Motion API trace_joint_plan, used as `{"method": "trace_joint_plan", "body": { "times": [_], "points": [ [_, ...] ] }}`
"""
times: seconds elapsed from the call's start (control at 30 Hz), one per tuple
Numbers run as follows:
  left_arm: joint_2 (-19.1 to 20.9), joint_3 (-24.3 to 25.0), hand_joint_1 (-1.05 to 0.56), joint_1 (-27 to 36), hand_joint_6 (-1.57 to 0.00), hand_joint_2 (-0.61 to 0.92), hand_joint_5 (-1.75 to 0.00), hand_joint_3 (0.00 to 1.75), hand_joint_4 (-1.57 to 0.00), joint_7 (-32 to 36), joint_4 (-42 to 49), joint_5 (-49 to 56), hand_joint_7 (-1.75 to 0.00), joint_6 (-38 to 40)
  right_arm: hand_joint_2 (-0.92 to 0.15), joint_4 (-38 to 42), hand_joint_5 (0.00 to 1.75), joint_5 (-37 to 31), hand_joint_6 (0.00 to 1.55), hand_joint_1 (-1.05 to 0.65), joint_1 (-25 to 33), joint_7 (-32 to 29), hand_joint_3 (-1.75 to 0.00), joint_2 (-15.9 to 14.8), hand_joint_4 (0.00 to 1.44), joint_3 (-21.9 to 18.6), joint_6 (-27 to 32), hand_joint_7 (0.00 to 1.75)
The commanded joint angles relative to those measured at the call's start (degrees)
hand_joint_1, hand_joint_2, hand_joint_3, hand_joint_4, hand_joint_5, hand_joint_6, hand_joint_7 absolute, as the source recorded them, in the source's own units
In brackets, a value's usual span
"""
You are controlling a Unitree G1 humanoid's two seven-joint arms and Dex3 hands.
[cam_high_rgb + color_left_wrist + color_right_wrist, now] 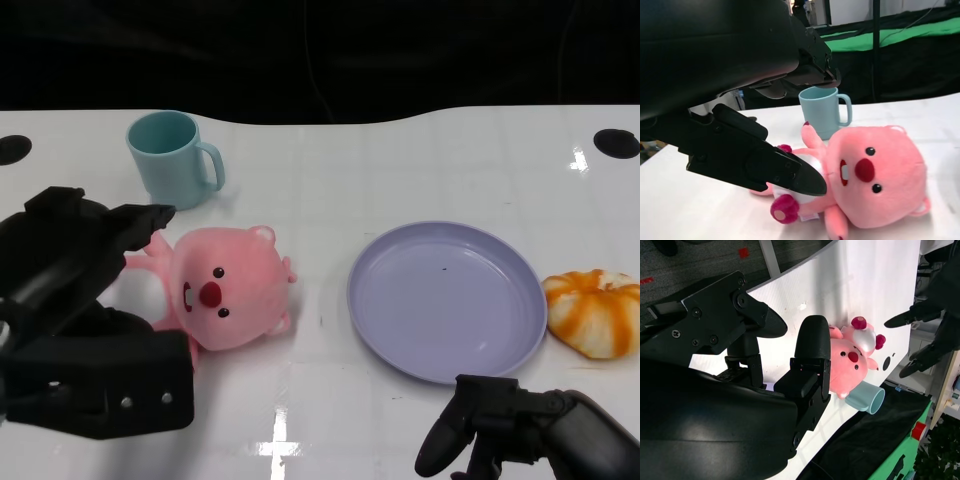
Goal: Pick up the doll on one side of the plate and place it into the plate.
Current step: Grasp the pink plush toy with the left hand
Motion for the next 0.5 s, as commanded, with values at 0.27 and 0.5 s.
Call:
{"method": "trace_joint_plan", "body": {
  "times": [0.27,0.5],
  "points": [
    [-0.7,-6.9,-0.69,-8.2,-0.3,0.9,-0.56,0.0,-0.08,0.1,13.8,5.0,0.0,0.3,-0.58,-1.2,1.56,0.0,0.64,-0.09,0.2,-0.4,-1.01,0.0,0.67,0.4,0.9,1.19],
    [-2.7,-10.9,-0.7,-12.1,-0.32,0.89,-0.43,0.01,-0.14,2.6,22.9,7.2,0.0,0.1,-0.58,-1.6,1.56,0.1,0.63,-0.08,0.5,-0.5,-1.02,0.0,0.67,0.5,0.9,1.2]
  ]
}}
